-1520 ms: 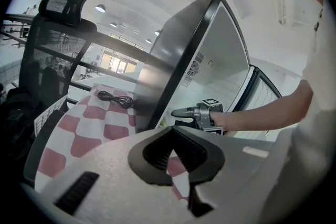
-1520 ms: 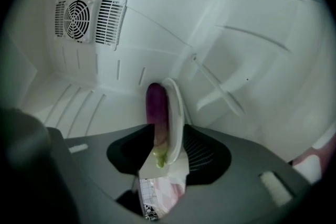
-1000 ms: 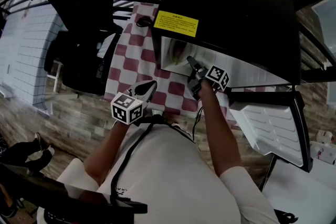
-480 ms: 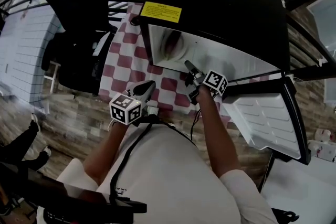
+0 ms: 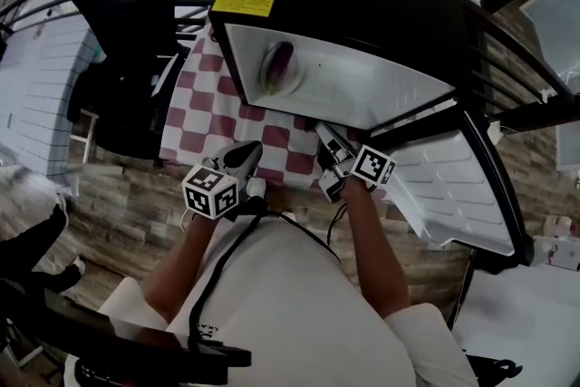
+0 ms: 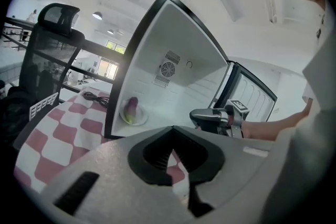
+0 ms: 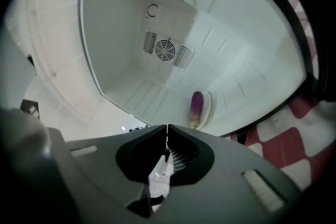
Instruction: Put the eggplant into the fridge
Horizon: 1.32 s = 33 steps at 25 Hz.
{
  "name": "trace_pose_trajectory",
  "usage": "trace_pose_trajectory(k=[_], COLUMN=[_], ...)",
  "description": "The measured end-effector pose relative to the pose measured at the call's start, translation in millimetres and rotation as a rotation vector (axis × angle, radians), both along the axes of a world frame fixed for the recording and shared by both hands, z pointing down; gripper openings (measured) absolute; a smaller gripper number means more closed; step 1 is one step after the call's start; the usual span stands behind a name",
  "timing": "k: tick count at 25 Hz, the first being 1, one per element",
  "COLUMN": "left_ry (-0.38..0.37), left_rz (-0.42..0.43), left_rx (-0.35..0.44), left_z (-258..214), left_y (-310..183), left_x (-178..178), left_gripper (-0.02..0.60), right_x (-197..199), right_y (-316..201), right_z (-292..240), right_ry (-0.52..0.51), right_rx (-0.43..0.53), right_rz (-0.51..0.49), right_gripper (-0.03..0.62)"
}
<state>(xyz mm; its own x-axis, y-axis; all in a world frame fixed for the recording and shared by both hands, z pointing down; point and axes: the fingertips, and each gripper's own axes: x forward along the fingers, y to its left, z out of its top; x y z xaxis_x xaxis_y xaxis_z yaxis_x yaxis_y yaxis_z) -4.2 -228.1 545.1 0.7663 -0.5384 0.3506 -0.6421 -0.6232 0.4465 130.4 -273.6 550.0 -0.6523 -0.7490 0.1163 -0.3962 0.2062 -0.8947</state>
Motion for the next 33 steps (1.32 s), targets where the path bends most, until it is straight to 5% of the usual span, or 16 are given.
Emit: trace_pose_trajectory(k=[11, 26, 33], left_ry=[0.018, 0.031, 0.035], left_rz=[-0.002, -0.047, -0.055], left_rx=[0.045, 0.072, 0.073], left_z=[-27.4, -44.1, -43.7], left_y=[43.1, 78.6, 91.9], left_x=[36.1, 49.6, 53.3], left_gripper=[0.005, 0.005, 0.005], right_x=[36.2, 60.1, 67.3], right_y=[84.0, 144.9, 161.0], right_z=[-57.5, -71.8, -66.6], right_ry=[0.302, 0.526, 0.539], right_rx=[0.254, 0.355, 0.349], right_rz=[0.008, 0.014, 0.013], right_gripper=[0.006, 0.006, 0.006])
